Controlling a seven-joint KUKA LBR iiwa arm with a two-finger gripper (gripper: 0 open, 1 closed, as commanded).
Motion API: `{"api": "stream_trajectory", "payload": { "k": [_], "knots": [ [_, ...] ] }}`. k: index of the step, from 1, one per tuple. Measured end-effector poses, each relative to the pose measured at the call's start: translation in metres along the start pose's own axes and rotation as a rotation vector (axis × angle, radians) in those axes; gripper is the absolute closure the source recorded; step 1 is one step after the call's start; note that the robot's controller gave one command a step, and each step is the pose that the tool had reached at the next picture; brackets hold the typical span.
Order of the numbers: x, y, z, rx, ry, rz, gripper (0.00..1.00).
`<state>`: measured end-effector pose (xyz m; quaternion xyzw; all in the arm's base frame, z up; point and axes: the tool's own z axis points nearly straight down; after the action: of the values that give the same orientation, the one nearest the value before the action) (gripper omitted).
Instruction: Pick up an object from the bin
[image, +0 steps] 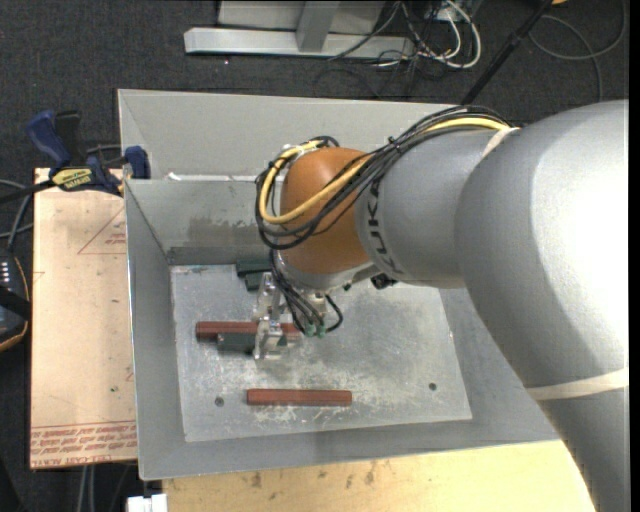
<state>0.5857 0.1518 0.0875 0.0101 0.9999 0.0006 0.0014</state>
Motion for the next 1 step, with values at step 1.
{"api": "stream_trajectory", "payload": {
  "k": [1],
  "knots": [
    [0.0013, -0.0002, -0.0189, 0.001, 0.006, 0.000, 1.00]
  ]
}}
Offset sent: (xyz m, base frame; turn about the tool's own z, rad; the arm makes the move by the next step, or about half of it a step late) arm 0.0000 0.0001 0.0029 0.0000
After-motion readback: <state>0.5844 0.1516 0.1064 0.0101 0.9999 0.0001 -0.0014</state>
